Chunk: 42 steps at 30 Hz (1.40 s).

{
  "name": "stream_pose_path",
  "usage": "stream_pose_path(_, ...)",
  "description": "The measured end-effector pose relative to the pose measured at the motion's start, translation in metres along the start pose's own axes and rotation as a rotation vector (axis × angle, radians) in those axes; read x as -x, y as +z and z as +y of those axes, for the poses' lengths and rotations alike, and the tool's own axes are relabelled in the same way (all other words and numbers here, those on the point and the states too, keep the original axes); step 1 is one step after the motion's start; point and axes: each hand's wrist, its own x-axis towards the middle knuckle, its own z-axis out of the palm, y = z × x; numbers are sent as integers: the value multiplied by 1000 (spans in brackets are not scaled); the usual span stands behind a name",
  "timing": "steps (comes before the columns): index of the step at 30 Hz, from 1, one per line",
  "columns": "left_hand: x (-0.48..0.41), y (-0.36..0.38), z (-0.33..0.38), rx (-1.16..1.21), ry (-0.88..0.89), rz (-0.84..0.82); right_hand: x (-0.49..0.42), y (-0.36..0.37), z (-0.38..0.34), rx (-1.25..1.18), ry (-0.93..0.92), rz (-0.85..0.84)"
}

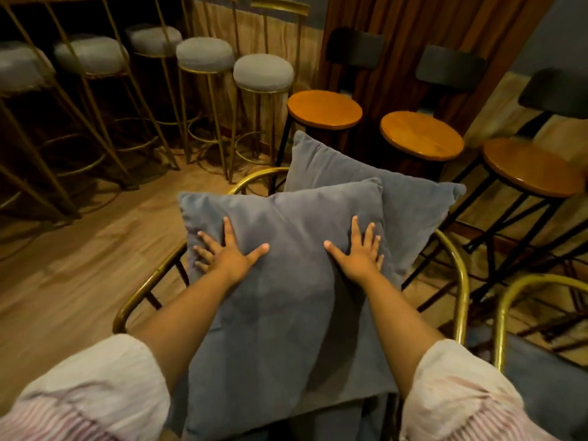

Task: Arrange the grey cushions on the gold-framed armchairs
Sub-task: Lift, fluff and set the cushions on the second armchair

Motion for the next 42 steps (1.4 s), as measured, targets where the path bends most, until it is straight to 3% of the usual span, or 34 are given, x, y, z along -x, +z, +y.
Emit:
stream_pose_path(7, 15, 7, -12, -82, 55, -1, 36, 6, 21, 115, -30, -104)
stream_pose_path(12, 62, 16, 16, -179, 87, -100, 88, -17, 39, -145, -61, -127)
stream_pose_path(19, 161, 71, 78, 133, 368, -383, 184, -75, 124, -309, 54, 91)
stream_pose_path(28, 358, 236, 155, 128, 560, -585, 361, -185, 325, -410, 307, 214)
stream_pose_path(34, 468, 328, 198, 84, 592, -766, 451, -260, 450, -412, 483, 430)
stream_pose_path(42, 489, 424, 270, 48, 629, -855, 462, -316, 569, -564, 725, 727)
